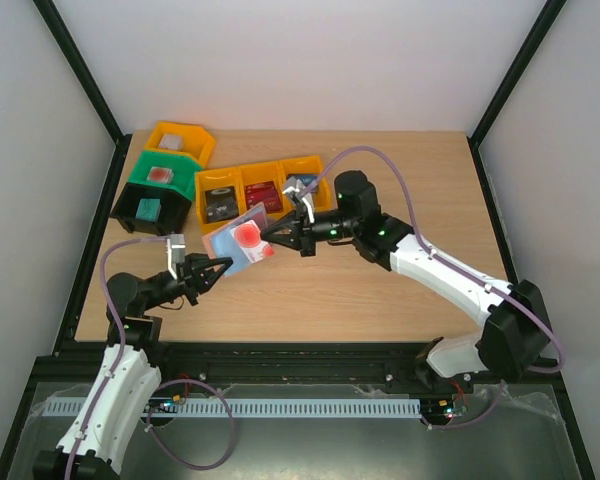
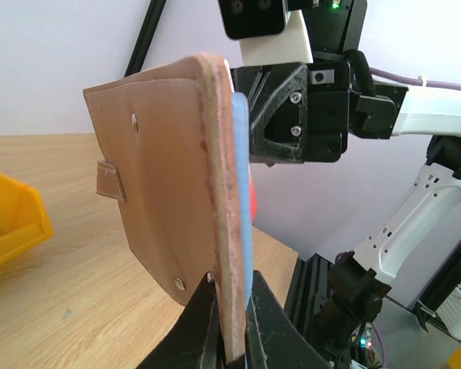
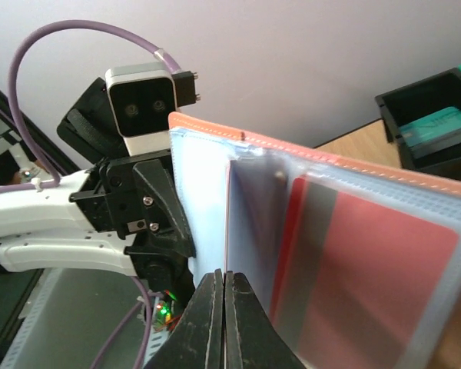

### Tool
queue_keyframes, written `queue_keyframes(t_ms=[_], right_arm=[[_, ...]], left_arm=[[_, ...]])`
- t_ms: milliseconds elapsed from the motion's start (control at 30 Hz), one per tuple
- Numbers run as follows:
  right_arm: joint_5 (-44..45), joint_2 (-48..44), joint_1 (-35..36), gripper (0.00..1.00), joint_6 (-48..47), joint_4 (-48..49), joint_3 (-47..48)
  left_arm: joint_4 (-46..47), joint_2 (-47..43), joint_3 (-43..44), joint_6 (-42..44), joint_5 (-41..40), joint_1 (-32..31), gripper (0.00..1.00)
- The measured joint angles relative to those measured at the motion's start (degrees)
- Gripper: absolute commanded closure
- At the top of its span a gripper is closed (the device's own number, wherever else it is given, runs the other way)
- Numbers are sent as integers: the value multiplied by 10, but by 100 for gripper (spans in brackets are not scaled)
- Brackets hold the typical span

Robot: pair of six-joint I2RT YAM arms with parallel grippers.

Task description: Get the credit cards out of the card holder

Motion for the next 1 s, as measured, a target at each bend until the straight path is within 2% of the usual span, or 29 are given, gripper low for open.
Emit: queue_keyframes(t_ms=[500, 700, 767, 867, 1000], right_arm=[[-29, 46, 22, 98, 47, 75, -3], [-34, 56, 24, 88, 50, 81, -2], [-31, 63, 27, 89, 49, 78, -2], [-27, 71, 30, 98, 49, 76, -2], [-25, 71, 32, 98, 47, 75, -2]], left_arm=[[29, 3, -17, -24, -16, 0, 98], [37, 3, -17, -26, -14, 0, 98], [43, 2, -17, -26, -12, -2, 98], [48, 2, -17, -26, -11, -2, 98], [50, 2, -17, -26, -10, -3, 98]])
